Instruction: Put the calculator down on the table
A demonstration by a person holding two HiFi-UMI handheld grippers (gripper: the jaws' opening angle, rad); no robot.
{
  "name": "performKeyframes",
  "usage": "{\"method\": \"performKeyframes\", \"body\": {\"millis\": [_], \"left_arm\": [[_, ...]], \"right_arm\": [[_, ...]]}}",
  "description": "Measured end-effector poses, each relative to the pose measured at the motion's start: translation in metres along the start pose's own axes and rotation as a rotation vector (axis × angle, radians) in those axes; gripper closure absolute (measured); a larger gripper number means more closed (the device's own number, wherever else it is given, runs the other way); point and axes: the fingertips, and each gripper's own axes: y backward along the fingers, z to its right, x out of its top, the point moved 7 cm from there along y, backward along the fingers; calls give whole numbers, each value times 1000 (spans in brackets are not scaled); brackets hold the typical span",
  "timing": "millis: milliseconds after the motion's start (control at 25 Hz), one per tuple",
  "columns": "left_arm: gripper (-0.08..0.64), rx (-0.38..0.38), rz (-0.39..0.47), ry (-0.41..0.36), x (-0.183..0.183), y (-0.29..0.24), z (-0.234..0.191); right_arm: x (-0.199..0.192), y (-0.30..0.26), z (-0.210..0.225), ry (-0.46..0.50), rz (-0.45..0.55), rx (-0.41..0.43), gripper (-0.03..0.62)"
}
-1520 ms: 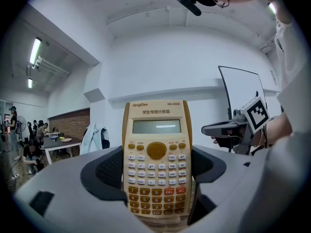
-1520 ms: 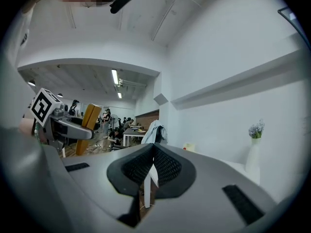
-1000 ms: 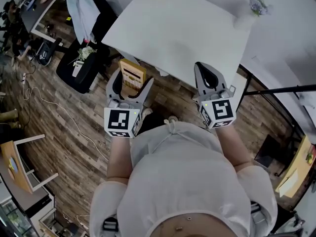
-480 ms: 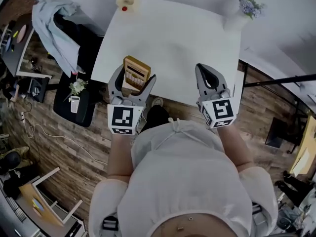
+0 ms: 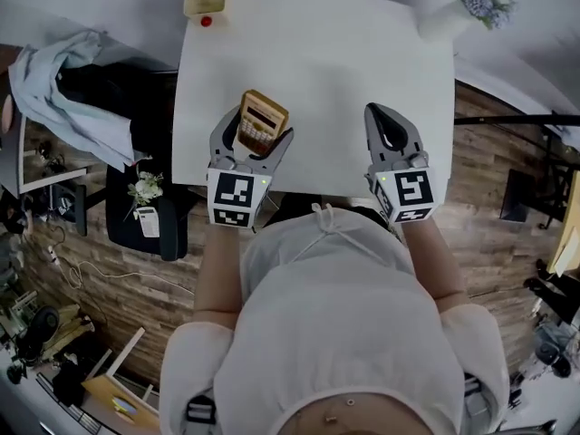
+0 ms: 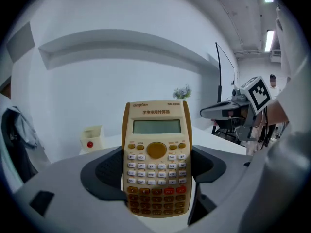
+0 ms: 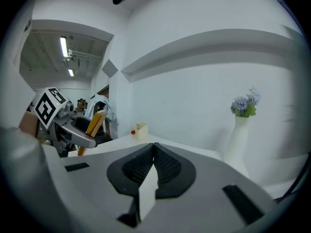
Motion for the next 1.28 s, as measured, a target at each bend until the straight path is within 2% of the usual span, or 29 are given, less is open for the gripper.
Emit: {"method": "performKeyframes", "body": {"millis": [280,480,760,1160,1280], "left_arm": [[147,-128,-144,19,-31,-60,-31],[147,-182,-277,-57,-56,-103,-41],[147,-264,-426,-92,-88,-138,-37],[147,-279,-527,-182,-102,-157,-21],[147,-283,-546,-163,-103,-159,-21]], "right_arm": [[-25,-34,2,-58,-90,-87,586],[-50,-56,4,-102,-149,-130,586],[-76,-71,8,-136,-193,-193,586],[-83,-70,13,-141,-213,-230,586],[-83,-68,16,-136,-209,-234,586]]}}
